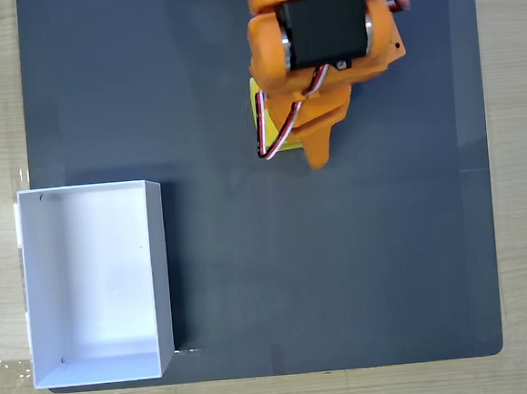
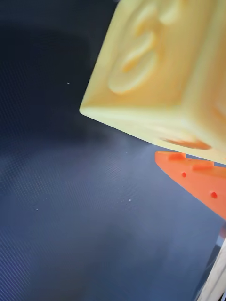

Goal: Grasp a yellow block and put it in the box

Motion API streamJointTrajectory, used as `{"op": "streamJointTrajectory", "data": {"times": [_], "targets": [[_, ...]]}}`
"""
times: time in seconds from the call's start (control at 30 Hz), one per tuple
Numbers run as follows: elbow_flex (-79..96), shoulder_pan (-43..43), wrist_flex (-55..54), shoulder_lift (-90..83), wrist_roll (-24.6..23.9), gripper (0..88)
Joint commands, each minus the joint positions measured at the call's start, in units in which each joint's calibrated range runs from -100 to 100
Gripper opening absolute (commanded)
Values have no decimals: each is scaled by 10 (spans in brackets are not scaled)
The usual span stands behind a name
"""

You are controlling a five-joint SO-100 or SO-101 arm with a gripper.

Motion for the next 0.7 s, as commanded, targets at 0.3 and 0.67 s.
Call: {"op": "streamJointTrajectory", "data": {"times": [0.3,0.67], "targets": [[-23,4,-14,11,1,311],[-90,7,-14,-55,1,233]]}}
